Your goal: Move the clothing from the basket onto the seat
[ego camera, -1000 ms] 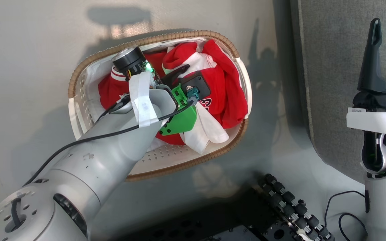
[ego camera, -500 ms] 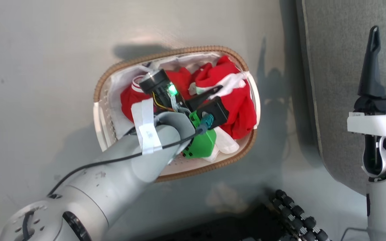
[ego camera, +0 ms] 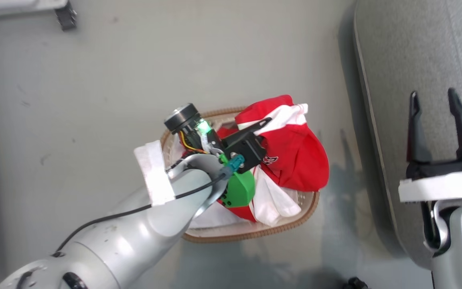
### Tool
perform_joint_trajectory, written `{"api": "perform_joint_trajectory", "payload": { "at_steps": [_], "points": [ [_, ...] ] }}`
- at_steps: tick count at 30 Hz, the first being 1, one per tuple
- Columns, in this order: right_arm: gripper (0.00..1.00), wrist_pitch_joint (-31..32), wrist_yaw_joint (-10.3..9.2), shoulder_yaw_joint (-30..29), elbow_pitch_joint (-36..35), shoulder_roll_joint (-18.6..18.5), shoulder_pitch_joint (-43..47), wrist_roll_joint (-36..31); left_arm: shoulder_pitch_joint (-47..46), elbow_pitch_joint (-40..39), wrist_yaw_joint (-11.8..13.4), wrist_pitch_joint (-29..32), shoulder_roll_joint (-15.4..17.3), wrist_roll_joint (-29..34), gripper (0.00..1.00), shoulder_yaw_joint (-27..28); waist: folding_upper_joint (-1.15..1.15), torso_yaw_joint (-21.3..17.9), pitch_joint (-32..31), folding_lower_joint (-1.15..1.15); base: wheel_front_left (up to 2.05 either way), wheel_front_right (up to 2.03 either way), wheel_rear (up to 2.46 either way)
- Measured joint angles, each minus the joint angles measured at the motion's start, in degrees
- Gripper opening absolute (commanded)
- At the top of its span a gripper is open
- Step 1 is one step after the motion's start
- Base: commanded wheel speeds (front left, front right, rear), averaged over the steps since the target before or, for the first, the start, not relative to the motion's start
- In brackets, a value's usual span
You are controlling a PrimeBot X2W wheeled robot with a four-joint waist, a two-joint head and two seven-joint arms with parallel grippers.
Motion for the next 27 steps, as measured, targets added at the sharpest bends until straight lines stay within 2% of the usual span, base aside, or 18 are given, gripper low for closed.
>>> {"api": "perform_joint_trajectory", "payload": {
  "at_steps": [6,13,19,23,27],
  "points": [
    [1.00,0.0,0.00,1.3,1.7,0.0,3.8,-0.9,-0.3,-5.9,1.0,0.0,4.9,0.0,0.00,1.3,0.00,1.9,-7.9,0.00,0.00,0.00,0.00],
    [1.00,0.0,0.00,3.6,3.3,0.0,6.2,-0.9,-4.0,-15.4,0.5,3.3,11.3,-1.5,0.00,3.9,0.00,3.5,-16.5,0.00,0.00,0.00,0.00],
    [1.00,0.0,0.00,6.7,4.1,0.0,6.7,-0.7,-8.2,-23.7,2.5,7.5,17.9,-3.8,0.00,9.2,0.00,4.0,-22.4,0.00,0.00,0.00,0.00],
    [1.00,0.0,0.00,9.8,4.4,0.0,6.8,-0.1,-10.5,-27.8,2.9,10.5,20.6,-5.0,0.00,11.1,0.00,3.8,-24.9,0.00,0.00,0.00,0.00],
    [1.00,0.0,0.00,14.4,4.7,0.0,6.6,0.3,-12.8,-31.3,3.4,13.4,21.9,-5.6,0.00,12.3,0.00,3.1,-26.3,0.00,0.00,0.00,0.00]
  ]
}}
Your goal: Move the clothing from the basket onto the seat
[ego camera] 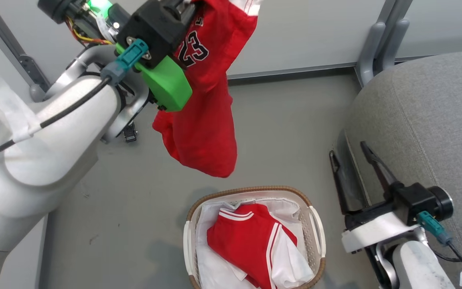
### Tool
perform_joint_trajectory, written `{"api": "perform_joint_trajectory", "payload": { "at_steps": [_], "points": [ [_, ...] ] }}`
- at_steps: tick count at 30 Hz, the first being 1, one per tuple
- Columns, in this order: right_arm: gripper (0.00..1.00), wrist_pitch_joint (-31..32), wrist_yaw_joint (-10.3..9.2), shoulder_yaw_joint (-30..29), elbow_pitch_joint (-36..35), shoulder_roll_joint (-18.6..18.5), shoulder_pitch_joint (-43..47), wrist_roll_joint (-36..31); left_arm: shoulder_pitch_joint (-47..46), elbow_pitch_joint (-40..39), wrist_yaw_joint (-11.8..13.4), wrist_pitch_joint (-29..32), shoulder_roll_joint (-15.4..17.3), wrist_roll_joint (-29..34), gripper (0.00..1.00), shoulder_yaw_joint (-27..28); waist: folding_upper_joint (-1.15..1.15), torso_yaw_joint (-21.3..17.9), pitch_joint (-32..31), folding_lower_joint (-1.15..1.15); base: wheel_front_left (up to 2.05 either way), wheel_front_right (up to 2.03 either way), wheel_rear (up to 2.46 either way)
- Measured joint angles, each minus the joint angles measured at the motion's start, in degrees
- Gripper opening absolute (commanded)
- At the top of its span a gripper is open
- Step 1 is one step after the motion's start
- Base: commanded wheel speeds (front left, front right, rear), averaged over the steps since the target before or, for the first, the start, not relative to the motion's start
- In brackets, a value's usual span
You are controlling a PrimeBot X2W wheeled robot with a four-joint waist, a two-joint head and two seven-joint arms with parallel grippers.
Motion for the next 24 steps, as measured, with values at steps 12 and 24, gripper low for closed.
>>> {"api": "perform_joint_trajectory", "payload": {
  "at_steps": [12,24],
  "points": [
    [1.00,0.0,0.00,13.2,7.0,0.0,-1.3,-0.7,-4.0,-4.3,-0.1,4.1,-1.1,-0.5,0.00,0.0,0.00,0.2,-1.0,0.00,0.00,0.00,0.00],
    [1.00,0.0,0.00,15.2,10.0,0.0,-5.7,-1.6,-6.0,-6.6,-0.1,5.3,-2.4,-0.5,0.00,-0.4,0.00,1.4,-1.3,0.00,0.00,0.00,0.00]
  ]
}}
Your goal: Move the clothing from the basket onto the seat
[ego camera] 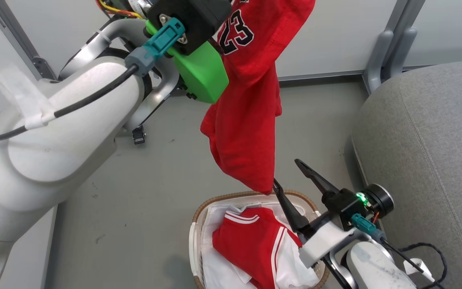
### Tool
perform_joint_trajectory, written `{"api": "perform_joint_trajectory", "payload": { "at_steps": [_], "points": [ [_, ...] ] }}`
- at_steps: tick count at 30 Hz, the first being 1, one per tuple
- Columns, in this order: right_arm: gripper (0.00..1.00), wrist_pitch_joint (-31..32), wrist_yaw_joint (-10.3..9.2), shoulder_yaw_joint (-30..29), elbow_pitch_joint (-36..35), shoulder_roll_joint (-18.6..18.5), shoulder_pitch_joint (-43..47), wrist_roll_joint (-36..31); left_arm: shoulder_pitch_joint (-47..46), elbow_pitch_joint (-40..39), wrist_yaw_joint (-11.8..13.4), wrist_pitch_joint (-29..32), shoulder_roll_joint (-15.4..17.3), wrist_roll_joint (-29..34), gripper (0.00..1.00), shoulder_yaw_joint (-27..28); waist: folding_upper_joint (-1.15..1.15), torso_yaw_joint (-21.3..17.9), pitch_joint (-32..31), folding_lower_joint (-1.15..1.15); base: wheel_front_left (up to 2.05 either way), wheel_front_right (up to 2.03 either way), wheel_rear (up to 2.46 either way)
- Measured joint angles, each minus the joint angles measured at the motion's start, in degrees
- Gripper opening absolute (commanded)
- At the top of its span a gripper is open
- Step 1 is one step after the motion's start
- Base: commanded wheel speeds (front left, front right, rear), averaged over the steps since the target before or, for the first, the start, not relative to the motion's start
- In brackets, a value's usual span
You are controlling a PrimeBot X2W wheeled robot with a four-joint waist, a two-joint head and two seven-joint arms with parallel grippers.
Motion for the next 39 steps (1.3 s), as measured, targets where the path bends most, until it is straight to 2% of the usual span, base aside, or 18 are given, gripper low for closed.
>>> {"api": "perform_joint_trajectory", "payload": {
  "at_steps": [9,22,23,24,25,26,27,36,37,39],
  "points": [
    [1.00,0.0,0.00,3.0,0.2,0.0,-3.3,-2.0,0.0,0.1,0.3,0.0,0.1,-0.1,0.00,-0.2,0.00,0.8,0.3,0.00,0.00,0.00,0.00],
    [1.00,0.0,0.00,6.1,-5.4,0.0,-8.7,-0.5,-0.1,-0.8,0.6,-0.1,0.0,-0.5,0.00,-0.7,0.00,1.5,0.4,0.00,0.00,0.00,0.00],
    [0.65,0.0,0.00,6.4,-5.6,0.0,-9.1,-0.1,-0.1,-0.7,0.8,-0.1,0.0,-0.5,0.00,-0.8,0.00,1.6,0.4,0.00,0.00,0.00,0.00],
    [0.43,0.0,0.00,6.4,-5.9,0.0,-9.4,0.2,-0.1,-0.7,0.8,-0.1,0.0,-0.6,0.00,-0.8,0.00,1.6,0.4,0.00,0.00,0.00,0.00],
    [0.32,0.0,0.00,6.5,-6.2,0.0,-9.7,0.6,0.1,-0.6,0.9,-0.1,0.0,-0.9,0.00,-0.9,0.00,1.7,0.4,0.00,0.00,0.00,0.00],
    [0.13,0.0,0.00,6.7,-6.3,0.0,-10.0,0.8,0.3,-0.4,1.0,-0.3,0.2,-1.0,0.00,-0.9,0.00,1.8,0.5,0.00,0.00,0.00,0.00],
    [0.00,0.0,0.00,6.7,-6.6,0.0,-10.1,0.9,0.6,-0.2,1.1,-0.4,0.4,-1.0,0.00,-0.9,0.00,1.9,0.5,0.00,0.00,0.00,0.00],
    [0.00,0.0,0.00,3.9,-9.5,0.0,-10.2,1.9,7.7,3.1,2.9,-4.8,2.7,-3.1,0.00,-1.0,0.00,1.7,1.4,0.00,0.00,0.00,0.00],
    [0.00,0.0,0.00,3.2,-9.8,0.0,-10.2,2.0,8.9,3.5,3.3,-5.9,2.8,-3.4,0.14,-0.9,0.00,1.7,1.6,0.00,0.00,0.00,0.00],
    [0.00,0.0,0.00,2.0,-10.2,0.0,-10.2,2.0,11.2,4.3,3.9,-7.7,2.8,-4.2,0.55,-0.7,0.00,1.6,1.7,0.00,0.00,0.00,0.00]
  ]
}}
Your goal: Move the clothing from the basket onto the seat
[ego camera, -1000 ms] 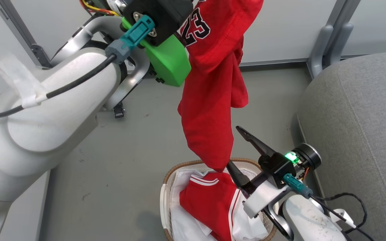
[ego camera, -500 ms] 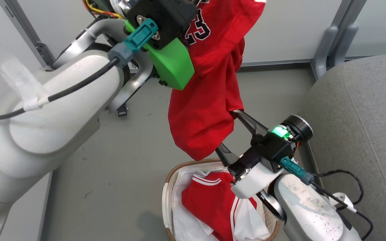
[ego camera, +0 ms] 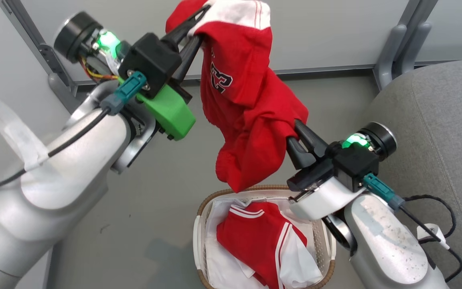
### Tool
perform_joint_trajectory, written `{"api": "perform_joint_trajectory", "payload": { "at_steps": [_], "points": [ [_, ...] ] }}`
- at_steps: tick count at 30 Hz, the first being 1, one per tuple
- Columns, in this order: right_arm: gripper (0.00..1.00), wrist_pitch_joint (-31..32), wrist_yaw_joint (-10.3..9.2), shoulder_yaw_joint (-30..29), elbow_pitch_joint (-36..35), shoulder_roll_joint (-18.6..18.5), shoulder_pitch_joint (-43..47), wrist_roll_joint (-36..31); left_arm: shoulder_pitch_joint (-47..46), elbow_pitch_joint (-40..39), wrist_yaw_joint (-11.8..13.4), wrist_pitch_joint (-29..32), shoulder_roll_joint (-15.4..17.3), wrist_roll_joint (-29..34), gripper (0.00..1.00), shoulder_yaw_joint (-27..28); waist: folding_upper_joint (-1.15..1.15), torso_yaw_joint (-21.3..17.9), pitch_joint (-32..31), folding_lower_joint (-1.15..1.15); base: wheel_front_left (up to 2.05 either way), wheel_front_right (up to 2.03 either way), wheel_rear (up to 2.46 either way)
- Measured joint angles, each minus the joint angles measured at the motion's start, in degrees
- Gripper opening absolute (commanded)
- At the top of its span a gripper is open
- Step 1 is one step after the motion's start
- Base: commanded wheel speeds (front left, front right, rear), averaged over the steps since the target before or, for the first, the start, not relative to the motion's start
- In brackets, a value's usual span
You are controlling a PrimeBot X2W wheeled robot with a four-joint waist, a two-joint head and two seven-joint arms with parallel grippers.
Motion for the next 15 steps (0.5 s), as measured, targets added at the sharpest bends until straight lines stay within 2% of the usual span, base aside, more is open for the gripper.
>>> {"api": "perform_joint_trajectory", "payload": {
  "at_steps": [1,2,8,15],
  "points": [
    [0.00,0.0,0.00,-0.8,-0.2,0.0,0.0,0.0,1.5,0.5,0.4,-1.2,-0.1,-0.5,0.96,0.2,0.00,0.0,0.1,0.00,0.00,0.00,0.00],
    [0.00,0.0,0.00,-1.5,-0.3,0.0,0.0,0.0,2.8,0.9,0.6,-2.3,-0.4,-1.6,1.00,0.7,0.00,-0.1,0.2,0.00,0.00,0.00,0.00],
    [0.00,0.0,0.00,-6.7,-1.0,0.0,0.3,-0.2,12.1,4.1,2.1,-9.2,-2.1,-5.1,1.00,1.4,0.00,-0.4,0.8,0.00,0.00,0.00,0.00],
    [0.00,0.0,0.00,-11.2,-0.9,0.0,1.0,-1.5,22.6,6.8,2.8,-11.2,-5.2,-6.2,1.00,3.8,0.00,-0.8,1.7,0.00,0.00,0.00,0.00]
  ]
}}
